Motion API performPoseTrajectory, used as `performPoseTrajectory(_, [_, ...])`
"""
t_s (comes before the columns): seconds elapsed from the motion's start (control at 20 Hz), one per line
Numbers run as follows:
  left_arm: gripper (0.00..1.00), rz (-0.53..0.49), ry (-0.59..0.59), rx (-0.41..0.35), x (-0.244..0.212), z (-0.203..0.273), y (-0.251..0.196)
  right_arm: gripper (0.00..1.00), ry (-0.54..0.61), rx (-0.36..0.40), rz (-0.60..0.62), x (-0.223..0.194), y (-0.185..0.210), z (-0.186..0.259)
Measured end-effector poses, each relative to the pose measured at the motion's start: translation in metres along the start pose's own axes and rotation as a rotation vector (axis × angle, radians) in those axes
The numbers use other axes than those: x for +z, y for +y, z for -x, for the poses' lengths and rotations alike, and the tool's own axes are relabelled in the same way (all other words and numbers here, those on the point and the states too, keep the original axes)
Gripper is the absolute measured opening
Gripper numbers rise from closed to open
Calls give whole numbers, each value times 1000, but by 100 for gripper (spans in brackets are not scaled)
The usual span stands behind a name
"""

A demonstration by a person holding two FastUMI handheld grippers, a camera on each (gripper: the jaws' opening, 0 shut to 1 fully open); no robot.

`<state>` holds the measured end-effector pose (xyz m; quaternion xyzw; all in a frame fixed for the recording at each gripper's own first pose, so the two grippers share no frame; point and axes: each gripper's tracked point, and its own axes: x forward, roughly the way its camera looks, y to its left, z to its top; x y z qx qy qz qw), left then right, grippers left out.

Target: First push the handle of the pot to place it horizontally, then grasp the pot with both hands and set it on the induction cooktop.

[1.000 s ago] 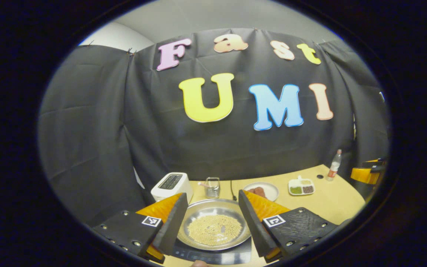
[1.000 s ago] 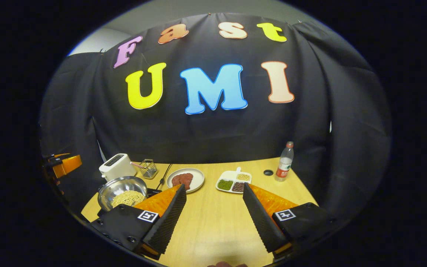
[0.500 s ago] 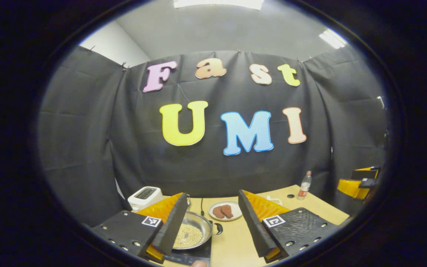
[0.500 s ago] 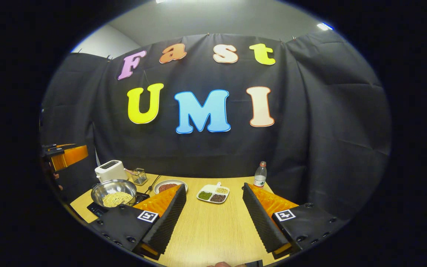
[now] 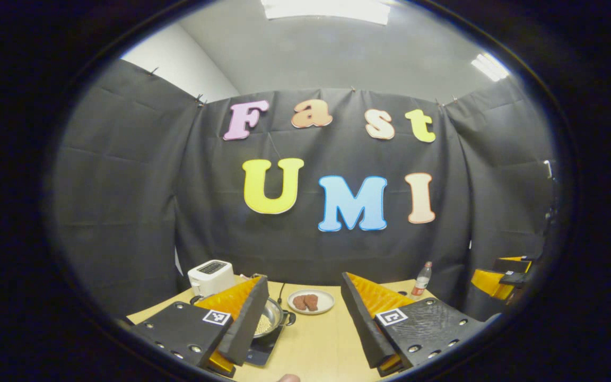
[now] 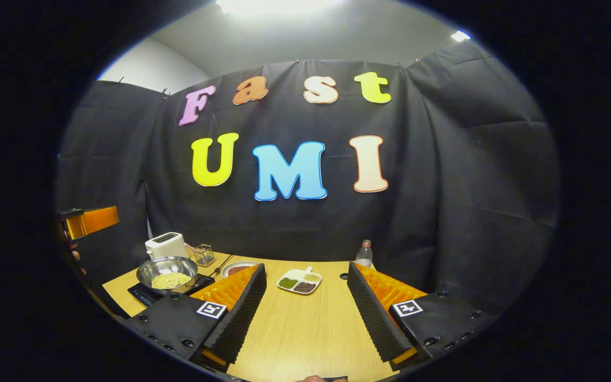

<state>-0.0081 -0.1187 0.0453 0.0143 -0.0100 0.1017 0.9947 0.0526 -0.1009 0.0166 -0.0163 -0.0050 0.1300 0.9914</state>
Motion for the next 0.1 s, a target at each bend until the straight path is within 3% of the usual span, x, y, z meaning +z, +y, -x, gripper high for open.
performPoseTrajectory(0.1, [81,-3,10,-1,0,9,-1,98,9,3,2,1,-1,2])
